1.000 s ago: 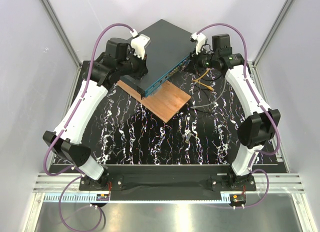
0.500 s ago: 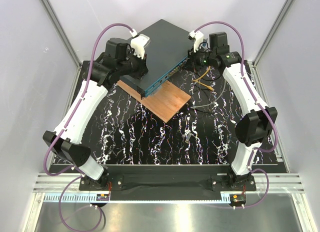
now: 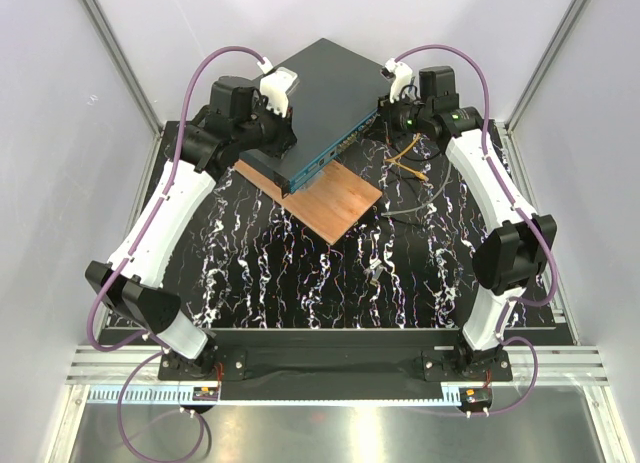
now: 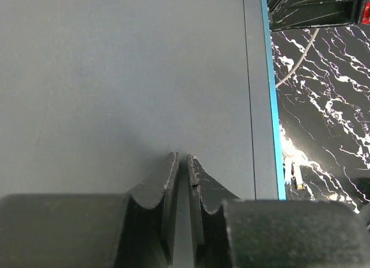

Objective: Insert the plug into the switch port

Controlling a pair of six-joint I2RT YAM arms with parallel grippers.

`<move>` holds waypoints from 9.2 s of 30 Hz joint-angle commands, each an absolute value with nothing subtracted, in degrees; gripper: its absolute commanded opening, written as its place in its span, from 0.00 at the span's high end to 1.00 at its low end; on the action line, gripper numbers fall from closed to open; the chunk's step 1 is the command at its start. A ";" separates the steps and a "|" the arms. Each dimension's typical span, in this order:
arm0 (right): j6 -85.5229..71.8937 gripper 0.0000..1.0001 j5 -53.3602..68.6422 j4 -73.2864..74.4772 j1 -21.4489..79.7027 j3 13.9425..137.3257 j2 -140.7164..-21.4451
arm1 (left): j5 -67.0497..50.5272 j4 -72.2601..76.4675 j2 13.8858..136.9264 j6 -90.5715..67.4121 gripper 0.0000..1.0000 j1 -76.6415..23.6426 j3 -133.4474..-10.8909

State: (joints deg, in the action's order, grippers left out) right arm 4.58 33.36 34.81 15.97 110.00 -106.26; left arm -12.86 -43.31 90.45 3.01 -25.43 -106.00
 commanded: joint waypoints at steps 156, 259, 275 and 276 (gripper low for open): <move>-5.62 0.81 29.97 22.59 18.54 108.10 -105.64 | 3.52 -11.25 89.74 8.35 0.63 -29.79 -92.99; 8.09 0.25 41.66 46.14 -10.98 60.20 -68.12 | -11.94 -33.14 121.92 18.11 1.00 -54.50 -97.38; -34.85 0.19 59.15 8.48 -11.60 59.07 -56.96 | -9.94 -10.38 92.55 -13.97 1.00 -51.59 -92.72; -37.94 0.19 58.89 1.22 -11.60 58.45 -56.17 | -8.80 -10.11 92.64 -14.58 1.00 -51.68 -93.42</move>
State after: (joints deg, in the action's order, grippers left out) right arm -20.36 55.31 23.55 -11.42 59.66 -59.31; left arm -12.60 -18.26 92.03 -6.61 -51.33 -93.25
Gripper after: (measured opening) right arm 0.809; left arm 0.068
